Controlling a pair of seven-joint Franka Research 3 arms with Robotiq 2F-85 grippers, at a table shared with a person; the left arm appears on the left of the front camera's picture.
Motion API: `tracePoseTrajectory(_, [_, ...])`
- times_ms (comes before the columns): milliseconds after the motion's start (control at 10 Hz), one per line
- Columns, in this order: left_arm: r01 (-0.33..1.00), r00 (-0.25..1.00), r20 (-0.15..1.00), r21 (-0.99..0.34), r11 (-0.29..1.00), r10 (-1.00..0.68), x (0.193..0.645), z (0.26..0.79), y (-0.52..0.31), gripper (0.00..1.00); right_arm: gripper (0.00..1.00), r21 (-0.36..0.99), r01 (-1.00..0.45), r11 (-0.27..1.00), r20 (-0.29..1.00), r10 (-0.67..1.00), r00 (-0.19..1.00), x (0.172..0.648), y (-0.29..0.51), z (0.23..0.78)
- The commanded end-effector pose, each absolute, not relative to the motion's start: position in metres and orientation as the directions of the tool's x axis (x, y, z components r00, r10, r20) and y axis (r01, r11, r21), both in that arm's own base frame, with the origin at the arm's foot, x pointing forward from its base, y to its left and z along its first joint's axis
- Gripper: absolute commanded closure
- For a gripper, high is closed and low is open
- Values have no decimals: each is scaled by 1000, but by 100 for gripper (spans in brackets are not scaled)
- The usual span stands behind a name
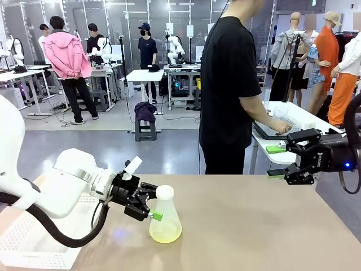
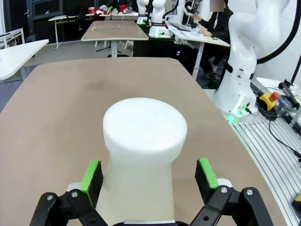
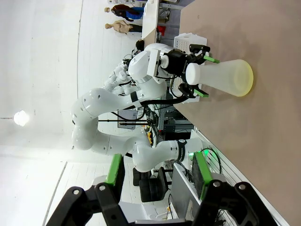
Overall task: Prepare the solutions needed for the experiment.
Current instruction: When the human places the Big flask in the center of the table, pick up the Big flask and place it in the left Organizing basket.
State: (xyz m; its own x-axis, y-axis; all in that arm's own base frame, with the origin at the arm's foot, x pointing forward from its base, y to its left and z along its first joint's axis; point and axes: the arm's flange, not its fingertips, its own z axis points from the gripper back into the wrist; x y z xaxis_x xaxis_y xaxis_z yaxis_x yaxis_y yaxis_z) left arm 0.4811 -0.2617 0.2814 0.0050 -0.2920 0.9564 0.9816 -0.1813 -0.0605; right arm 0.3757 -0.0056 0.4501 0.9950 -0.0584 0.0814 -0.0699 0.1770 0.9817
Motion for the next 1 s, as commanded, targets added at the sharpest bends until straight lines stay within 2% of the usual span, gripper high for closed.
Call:
tracePoseTrajectory(0, [979,17,977,-60,-196,-214,492,273,-271,0,26,982,-77,172,87,-53,995,375,-6,452])
tracePoseTrajectory(900, [980,23,990,-50,-192,-142,502,265,-279,0,26,982,-77,172,87,-53,995,375,-6,452])
